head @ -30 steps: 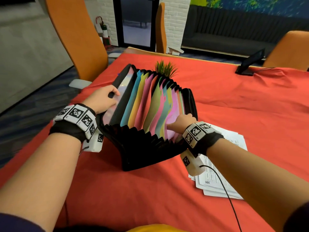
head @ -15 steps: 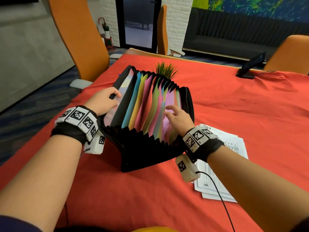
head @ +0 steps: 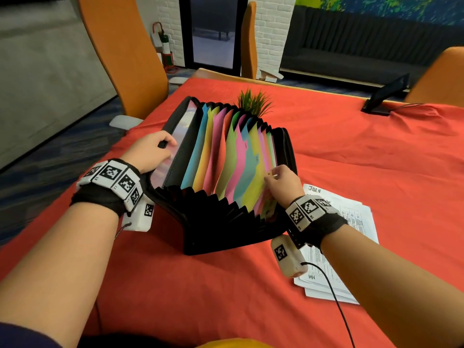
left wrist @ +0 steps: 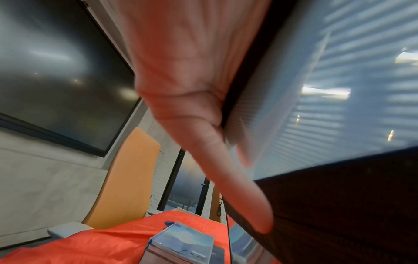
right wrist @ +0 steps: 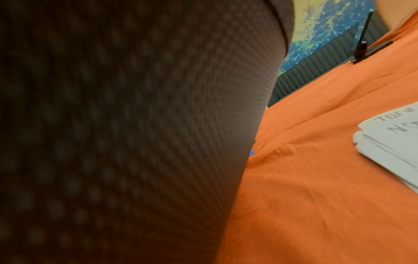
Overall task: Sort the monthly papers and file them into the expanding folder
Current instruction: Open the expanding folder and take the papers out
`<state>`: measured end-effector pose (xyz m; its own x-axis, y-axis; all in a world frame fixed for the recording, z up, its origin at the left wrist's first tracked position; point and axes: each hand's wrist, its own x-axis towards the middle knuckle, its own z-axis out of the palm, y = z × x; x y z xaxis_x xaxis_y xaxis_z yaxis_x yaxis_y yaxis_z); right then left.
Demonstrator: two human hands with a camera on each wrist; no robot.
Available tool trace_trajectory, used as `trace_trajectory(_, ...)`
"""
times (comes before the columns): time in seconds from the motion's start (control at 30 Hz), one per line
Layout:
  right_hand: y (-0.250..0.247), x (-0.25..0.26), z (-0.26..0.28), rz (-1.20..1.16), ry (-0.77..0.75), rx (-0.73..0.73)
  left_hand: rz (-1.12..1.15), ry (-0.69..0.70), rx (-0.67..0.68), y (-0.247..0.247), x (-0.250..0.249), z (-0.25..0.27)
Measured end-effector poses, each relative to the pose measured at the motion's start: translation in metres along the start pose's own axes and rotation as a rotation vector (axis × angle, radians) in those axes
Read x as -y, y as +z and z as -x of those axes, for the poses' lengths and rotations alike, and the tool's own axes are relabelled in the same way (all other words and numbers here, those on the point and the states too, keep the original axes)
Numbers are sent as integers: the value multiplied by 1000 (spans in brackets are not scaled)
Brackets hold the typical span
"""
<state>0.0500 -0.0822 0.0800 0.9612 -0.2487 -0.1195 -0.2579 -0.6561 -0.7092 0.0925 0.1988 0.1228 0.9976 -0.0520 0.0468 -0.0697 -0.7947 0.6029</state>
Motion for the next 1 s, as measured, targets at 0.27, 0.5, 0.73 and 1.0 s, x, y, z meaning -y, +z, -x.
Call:
trace_trajectory(0.27, 0, 7, 3, 94, -125, 123, 18, 9, 18, 0, 1, -4)
trace_trajectory(0.5, -9, 24, 3, 33, -139, 346, 10, 26, 21, 1, 1, -5)
trace_trajectory(0.73, 8, 11, -2, 206, 71, 190, 25, 13, 32, 2, 3, -4)
trace_trajectory(1.0, -6, -7, -10, 211, 90, 246, 42, 46, 7, 10, -8, 1)
